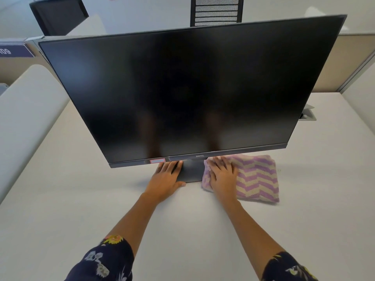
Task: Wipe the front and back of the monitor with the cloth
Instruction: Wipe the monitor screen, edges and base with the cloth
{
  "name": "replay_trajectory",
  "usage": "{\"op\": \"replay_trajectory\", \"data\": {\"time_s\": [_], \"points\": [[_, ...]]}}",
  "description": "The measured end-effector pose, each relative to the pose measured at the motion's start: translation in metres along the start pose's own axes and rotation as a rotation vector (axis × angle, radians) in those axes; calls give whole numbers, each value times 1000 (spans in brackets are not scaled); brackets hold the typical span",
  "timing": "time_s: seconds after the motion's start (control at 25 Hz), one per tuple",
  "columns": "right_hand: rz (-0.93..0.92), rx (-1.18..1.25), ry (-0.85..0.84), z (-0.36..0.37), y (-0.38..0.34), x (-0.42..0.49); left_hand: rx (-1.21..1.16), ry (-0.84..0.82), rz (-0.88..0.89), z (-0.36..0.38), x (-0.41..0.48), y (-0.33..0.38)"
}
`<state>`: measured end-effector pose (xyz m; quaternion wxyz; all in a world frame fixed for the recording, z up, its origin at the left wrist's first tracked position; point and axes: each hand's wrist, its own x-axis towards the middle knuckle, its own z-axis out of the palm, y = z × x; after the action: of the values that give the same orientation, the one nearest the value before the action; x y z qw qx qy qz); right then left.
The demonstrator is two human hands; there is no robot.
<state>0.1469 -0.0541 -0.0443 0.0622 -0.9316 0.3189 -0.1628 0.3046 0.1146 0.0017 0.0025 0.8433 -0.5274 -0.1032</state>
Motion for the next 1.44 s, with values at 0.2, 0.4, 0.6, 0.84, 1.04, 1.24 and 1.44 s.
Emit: {"op": "replay_trajectory", "data": {"time_s": [0.2,0.4,0.6,0.84,1.04,1.24,1.44], "points": [[-311,12,82,8,10,-22,-31,39,-7,1,-2,0],[8,-3,142,3,39,-9,-81,39,-61,-5,-3,6],[-43,10,153,18,-5,-8,-43,-10,-97,-10,-2,10],[-162,-23,235,6,16,-30,-55,-13,-107,-9,-3,9],[153,-67,160,0,24,-1,-52,-12,-132,-9,-3,14],[-149,15,232,18,4,-28,-53,-14,-156,-12,-2,17],[55,-90,11,7,28,4,-84,-18,-174,-14,-3,19]]}}
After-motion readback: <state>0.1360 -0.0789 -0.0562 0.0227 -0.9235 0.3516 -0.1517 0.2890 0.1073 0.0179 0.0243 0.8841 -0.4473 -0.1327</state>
